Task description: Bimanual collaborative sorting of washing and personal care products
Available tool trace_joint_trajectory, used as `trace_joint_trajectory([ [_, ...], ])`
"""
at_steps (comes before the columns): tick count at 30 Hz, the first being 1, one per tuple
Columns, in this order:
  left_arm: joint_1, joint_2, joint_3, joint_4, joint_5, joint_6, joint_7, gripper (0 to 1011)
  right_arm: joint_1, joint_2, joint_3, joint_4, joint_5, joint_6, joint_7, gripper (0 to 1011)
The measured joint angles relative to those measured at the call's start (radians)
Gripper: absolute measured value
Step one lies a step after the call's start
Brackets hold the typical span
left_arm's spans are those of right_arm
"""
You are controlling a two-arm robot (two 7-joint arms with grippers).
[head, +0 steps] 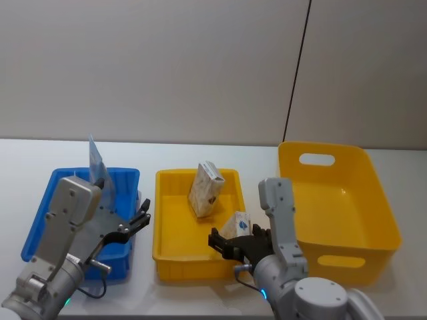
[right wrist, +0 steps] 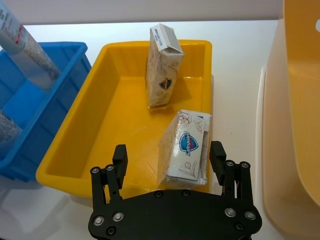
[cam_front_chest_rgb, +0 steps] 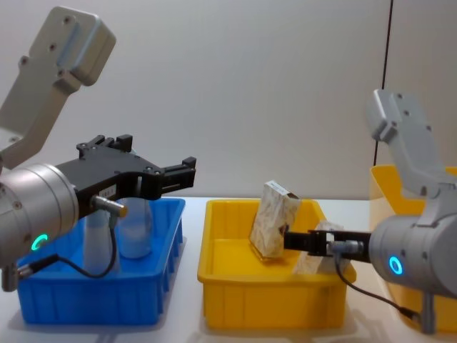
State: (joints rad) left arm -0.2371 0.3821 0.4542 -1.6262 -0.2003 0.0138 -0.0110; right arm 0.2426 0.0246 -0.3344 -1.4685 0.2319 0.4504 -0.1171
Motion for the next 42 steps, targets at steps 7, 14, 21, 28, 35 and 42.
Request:
trace_joint_trajectory([
  [7, 0.000, 0.000, 0.000, 0.000, 0.000, 0.000, 0.000, 1002, 0.020, -0.020, 0.003, 0.030, -0.010, 0.014, -0.018, 1003],
  [14, 0.000, 0.000, 0.000, 0.000, 0.000, 0.000, 0.000, 1002, 0.037, -0.033, 0.008, 0.059, -0.017, 0.022, -0.025, 1004],
  [21, 0.000, 0.000, 0.000, 0.000, 0.000, 0.000, 0.000, 1002, 0.057, -0.043, 0.010, 0.089, -0.022, 0.023, -0.021, 905],
  [28, 0.000, 0.000, 0.000, 0.000, 0.000, 0.000, 0.000, 1002, 0.077, -0.052, 0.012, 0.119, -0.025, 0.021, -0.013, 722],
  [35, 0.000, 0.000, 0.000, 0.000, 0.000, 0.000, 0.000, 1002, 0.093, -0.060, 0.017, 0.143, -0.030, 0.019, -0.009, 470],
  [42, 0.000, 0.000, 0.000, 0.000, 0.000, 0.000, 0.000, 1001, 0.103, -0.065, 0.020, 0.159, -0.038, 0.014, -0.008, 347],
])
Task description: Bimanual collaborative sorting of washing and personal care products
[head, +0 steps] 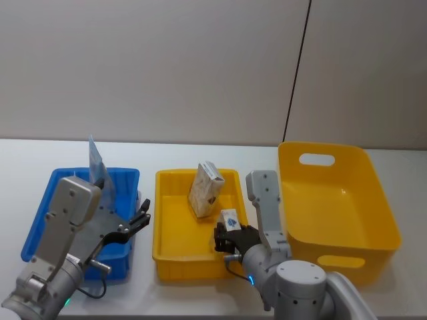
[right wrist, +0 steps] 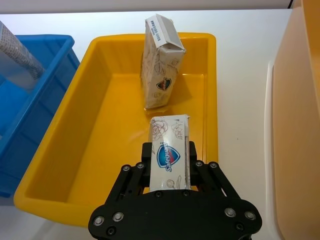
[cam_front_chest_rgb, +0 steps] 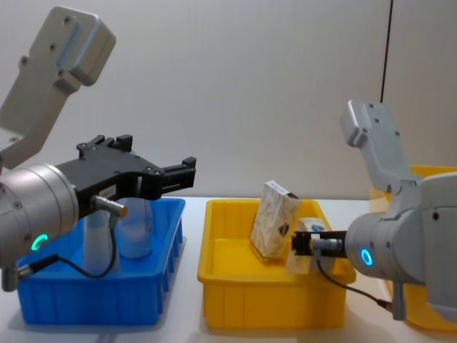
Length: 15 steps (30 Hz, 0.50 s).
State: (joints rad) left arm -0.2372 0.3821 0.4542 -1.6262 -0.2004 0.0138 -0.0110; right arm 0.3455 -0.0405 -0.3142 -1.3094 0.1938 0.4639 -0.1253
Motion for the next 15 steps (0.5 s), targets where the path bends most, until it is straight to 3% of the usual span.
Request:
trace_joint_trajectory([
  [6, 0.000, 0.000, 0.000, 0.000, 0.000, 0.000, 0.000, 1001, 0.003, -0.001, 0.000, 0.005, -0.009, -0.011, 0.002, 337],
  [15, 0.000, 0.000, 0.000, 0.000, 0.000, 0.000, 0.000, 1001, 0.000, 0.009, -0.004, -0.002, -0.020, -0.079, 0.031, 337],
])
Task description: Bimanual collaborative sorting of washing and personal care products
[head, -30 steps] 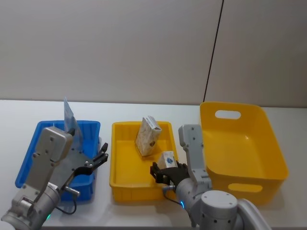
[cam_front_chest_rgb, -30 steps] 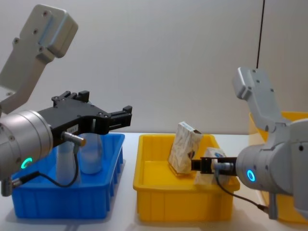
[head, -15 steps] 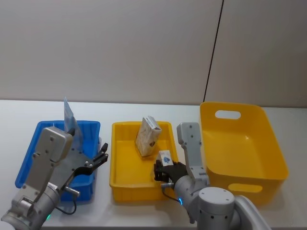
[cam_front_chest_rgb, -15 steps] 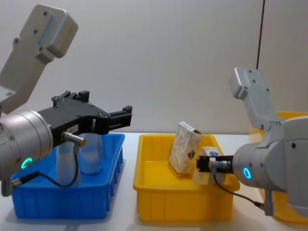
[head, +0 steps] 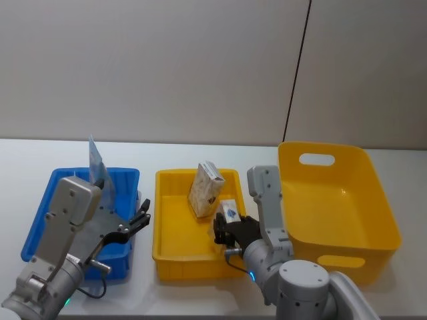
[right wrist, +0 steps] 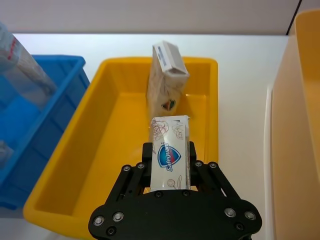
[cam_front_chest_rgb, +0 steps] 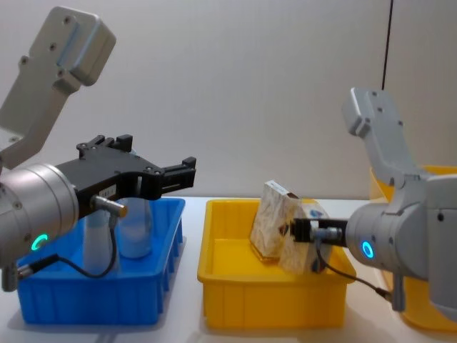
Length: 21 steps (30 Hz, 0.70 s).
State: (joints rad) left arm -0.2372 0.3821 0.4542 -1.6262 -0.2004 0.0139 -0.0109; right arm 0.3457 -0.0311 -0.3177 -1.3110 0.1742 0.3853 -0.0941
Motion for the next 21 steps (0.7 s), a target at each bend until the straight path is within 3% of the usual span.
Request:
trace_joint_trajectory([
  [21, 0.000, 0.000, 0.000, 0.000, 0.000, 0.000, 0.000, 1001, -0.014, 0.037, 0.002, -0.069, -0.036, -0.229, 0.070, 327],
])
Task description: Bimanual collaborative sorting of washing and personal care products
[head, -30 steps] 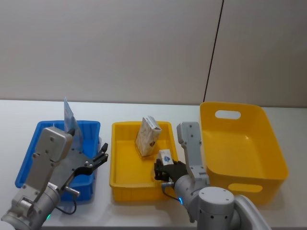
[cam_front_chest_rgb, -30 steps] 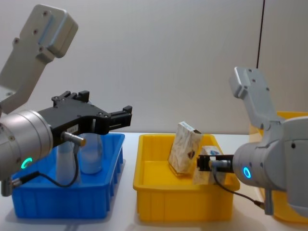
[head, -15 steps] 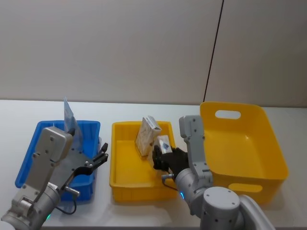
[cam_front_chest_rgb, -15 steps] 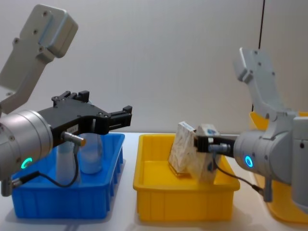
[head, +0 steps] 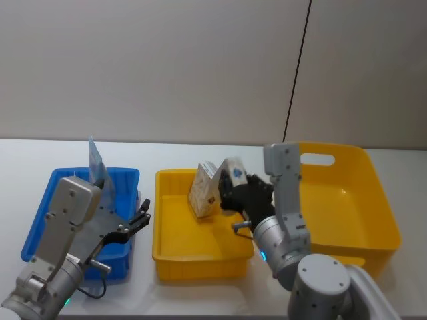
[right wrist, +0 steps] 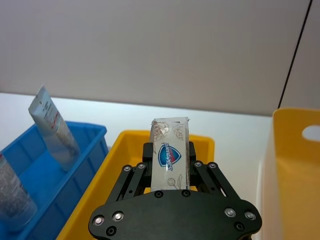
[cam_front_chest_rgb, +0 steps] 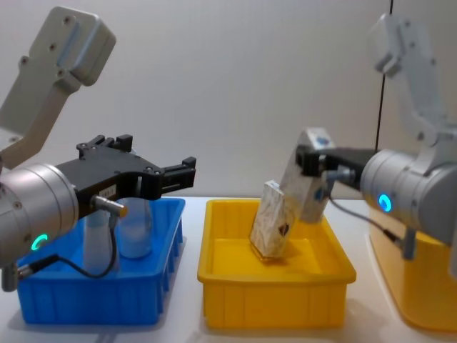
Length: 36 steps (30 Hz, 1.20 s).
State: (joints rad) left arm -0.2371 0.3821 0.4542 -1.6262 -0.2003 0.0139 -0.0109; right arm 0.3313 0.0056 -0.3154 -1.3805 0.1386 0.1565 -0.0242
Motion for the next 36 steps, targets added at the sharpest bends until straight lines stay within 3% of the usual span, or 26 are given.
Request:
trace_joint_trajectory([
  [7, 0.000, 0.000, 0.000, 0.000, 0.000, 0.000, 0.000, 1001, -0.013, 0.018, 0.025, -0.058, -0.033, -0.021, -0.029, 317],
  [14, 0.000, 0.000, 0.000, 0.000, 0.000, 0.000, 0.000, 1002, -0.030, 0.032, 0.053, -0.109, -0.059, -0.002, -0.068, 304],
  [26, 0.000, 0.000, 0.000, 0.000, 0.000, 0.000, 0.000, 1002, -0.080, 0.057, 0.136, -0.215, -0.098, 0.117, -0.155, 274],
  [36, 0.000, 0.000, 0.000, 0.000, 0.000, 0.000, 0.000, 1001, -0.104, 0.069, 0.199, -0.240, -0.104, 0.208, -0.187, 235],
])
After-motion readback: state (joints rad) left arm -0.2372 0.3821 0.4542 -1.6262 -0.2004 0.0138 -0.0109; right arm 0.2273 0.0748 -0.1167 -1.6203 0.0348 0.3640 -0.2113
